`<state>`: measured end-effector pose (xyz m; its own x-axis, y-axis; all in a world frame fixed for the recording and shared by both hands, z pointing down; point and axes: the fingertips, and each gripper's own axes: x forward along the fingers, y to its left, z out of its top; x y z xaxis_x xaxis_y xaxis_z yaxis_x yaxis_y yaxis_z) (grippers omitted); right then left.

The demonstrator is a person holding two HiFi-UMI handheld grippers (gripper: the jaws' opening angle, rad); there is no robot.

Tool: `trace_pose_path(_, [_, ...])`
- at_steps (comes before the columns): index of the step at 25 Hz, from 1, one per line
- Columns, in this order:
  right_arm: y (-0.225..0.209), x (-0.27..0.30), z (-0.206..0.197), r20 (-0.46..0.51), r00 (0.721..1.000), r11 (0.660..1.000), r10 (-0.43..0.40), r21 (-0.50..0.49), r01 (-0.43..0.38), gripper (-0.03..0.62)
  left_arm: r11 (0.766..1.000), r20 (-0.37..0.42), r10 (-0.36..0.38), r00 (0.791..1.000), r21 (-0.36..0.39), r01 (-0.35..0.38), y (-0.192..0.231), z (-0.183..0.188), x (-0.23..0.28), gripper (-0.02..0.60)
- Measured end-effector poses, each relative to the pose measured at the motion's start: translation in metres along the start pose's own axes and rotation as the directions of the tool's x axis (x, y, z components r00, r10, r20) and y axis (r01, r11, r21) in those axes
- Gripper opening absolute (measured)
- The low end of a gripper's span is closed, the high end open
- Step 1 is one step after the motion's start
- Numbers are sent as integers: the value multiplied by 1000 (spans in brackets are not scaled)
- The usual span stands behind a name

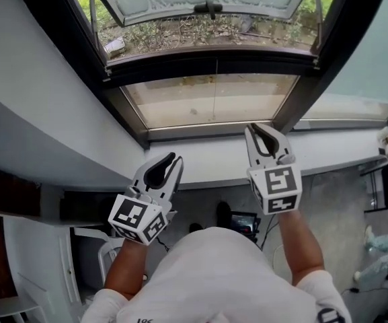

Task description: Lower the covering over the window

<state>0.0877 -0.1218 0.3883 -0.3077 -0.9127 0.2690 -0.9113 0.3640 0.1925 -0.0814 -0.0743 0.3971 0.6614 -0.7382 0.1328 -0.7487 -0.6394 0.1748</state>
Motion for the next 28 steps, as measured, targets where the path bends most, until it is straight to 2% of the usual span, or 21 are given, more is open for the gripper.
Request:
trace_pose_path(8, [13,-33,-9,-20,999,999,-38,1,38,48,999,-6,-50,999,13,50,-21,-4,-18,74])
trace_pose_path(20, [3,-47,-32,-36,998,995,52,82,-49,32,1000,-12,-20,1000,7,20,-51,-11,-8,69])
trace_pose_path(28, [0,-51,-48,-56,994,991,99,98,-93,23,1000,-33,-4,999,0,4,-63,-20,-1,67])
